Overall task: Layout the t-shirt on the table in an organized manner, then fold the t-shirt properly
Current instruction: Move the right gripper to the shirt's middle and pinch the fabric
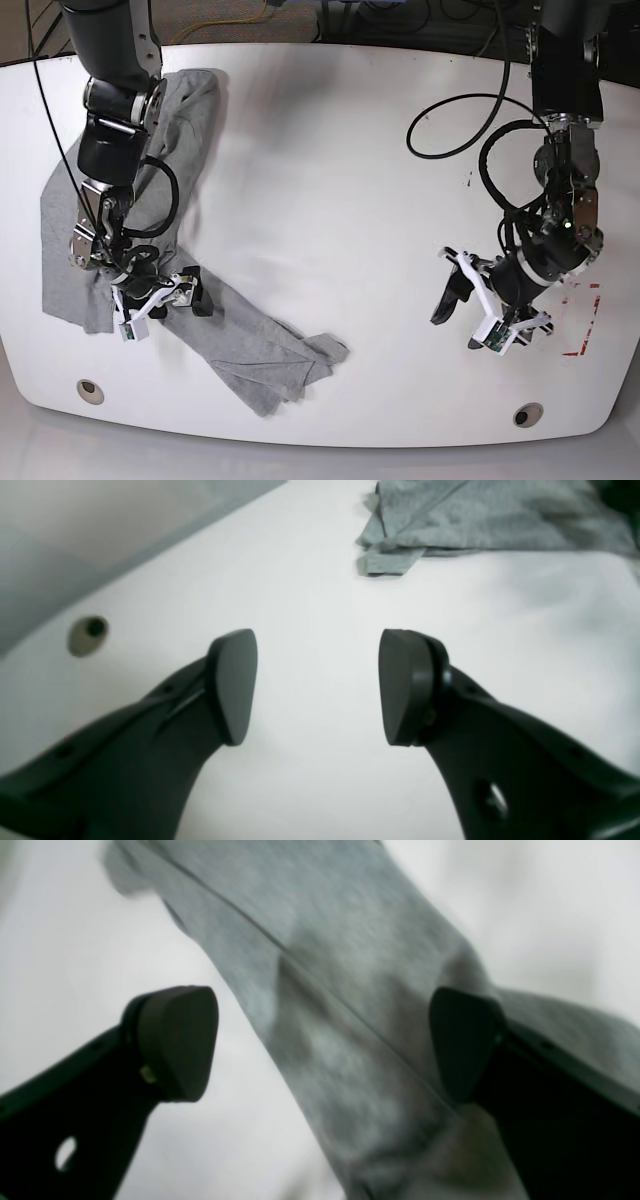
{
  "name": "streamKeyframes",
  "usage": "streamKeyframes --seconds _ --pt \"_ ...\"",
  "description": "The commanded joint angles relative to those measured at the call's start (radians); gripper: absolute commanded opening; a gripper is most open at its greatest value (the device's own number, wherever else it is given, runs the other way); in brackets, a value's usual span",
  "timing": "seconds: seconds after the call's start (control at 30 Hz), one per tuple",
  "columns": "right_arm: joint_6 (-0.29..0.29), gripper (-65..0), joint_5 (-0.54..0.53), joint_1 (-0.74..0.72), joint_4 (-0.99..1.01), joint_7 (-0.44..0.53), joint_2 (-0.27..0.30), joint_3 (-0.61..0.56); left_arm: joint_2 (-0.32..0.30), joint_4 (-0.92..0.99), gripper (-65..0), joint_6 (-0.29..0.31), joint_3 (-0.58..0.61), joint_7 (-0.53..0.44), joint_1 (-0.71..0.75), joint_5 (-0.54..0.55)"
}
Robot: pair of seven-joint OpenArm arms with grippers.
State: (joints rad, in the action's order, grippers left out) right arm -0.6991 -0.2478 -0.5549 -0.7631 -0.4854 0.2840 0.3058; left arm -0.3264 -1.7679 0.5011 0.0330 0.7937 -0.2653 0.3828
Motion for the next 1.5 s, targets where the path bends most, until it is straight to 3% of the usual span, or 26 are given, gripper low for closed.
streamKeyframes --seconds 0.0,0.2,0.33,0.5,0.83,1.1,1.47 --pt "0.001 -14.0 0.017 -0.060 0.057 0.060 0.010 0.003 -0.009 -0.057 -29.0 0.021 -0.048 0.011 -0.004 0.011" --pt "0.001 -29.3 0.077 -0.100 0.221 0.181 0.001 0.003 -0.004 -0.102 -29.0 0.066 -0.176 0.082 0.039 0.011" --pt "0.001 -30.4 0.083 -0.104 0.267 0.195 -0.006 0.003 -0.007 -0.106 -29.0 0.067 -0.207 0.091 0.041 0.011" --pt "0.001 -30.4 0.103 -0.093 0.265 0.187 -0.058 0.000 -0.007 -0.105 -29.0 0.067 -0.265 0.091 0.057 0.009" --pt "0.001 -30.4 0.121 0.006 0.060 -0.009 -0.165 -0.006 -0.009 -0.105 -29.0 0.067 -0.290 0.091 0.079 0.009" --pt "0.001 -30.6 0.117 0.123 -0.169 -0.157 -0.237 -0.116 -0.007 -0.105 -29.0 0.067 -0.290 0.091 0.116 0.009" --pt "0.001 -30.6 0.115 0.327 -0.402 -0.250 -0.332 -0.228 -0.004 -0.103 -29.0 0.067 -0.290 0.091 0.162 0.009"
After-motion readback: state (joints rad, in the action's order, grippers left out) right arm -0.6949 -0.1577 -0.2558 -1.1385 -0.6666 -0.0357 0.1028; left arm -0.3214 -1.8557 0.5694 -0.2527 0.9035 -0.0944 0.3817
